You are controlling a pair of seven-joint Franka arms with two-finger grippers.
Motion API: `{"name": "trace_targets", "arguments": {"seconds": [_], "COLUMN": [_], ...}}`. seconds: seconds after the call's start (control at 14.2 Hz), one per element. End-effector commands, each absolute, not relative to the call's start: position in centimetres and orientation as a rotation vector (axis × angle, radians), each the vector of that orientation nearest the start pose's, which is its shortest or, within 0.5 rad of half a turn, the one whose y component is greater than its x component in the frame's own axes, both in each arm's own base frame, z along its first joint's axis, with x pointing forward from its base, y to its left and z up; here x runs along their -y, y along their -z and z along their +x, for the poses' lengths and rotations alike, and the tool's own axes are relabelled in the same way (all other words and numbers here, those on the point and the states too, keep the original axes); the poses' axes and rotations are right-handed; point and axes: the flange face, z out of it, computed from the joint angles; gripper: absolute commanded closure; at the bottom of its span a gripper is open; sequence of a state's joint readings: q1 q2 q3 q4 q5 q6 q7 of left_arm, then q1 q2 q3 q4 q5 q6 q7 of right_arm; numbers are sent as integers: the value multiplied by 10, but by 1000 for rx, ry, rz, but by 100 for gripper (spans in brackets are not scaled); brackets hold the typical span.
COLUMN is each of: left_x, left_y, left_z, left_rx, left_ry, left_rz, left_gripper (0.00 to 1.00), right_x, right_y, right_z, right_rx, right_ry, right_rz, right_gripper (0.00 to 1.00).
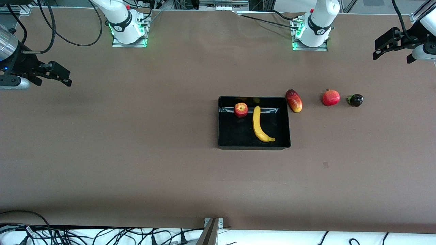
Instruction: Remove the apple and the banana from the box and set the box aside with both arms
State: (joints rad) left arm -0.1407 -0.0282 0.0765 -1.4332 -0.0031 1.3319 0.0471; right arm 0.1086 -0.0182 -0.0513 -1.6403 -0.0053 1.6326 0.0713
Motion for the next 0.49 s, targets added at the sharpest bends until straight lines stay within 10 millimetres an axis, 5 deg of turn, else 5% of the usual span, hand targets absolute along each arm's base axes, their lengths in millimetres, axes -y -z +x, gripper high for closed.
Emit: {"name": "trace_targets", "arguments": {"seconds": [0.0,0.42], "left_x": [33,33], "left_y": [-683,-684], "left_z": [515,515], "left_rx": [-172,-161], "left_ry": [-116,-111], "left_rz": [-3133,-3135], "left_gripper": [0,0], "right_x": [-30,-30], "right_y": [-611,-611], "right_z": [554,554], "right_rx": [-35,-35], "right_ry": [18,18], "right_rz": [-3154,-3154], "right_gripper": [0,0]}}
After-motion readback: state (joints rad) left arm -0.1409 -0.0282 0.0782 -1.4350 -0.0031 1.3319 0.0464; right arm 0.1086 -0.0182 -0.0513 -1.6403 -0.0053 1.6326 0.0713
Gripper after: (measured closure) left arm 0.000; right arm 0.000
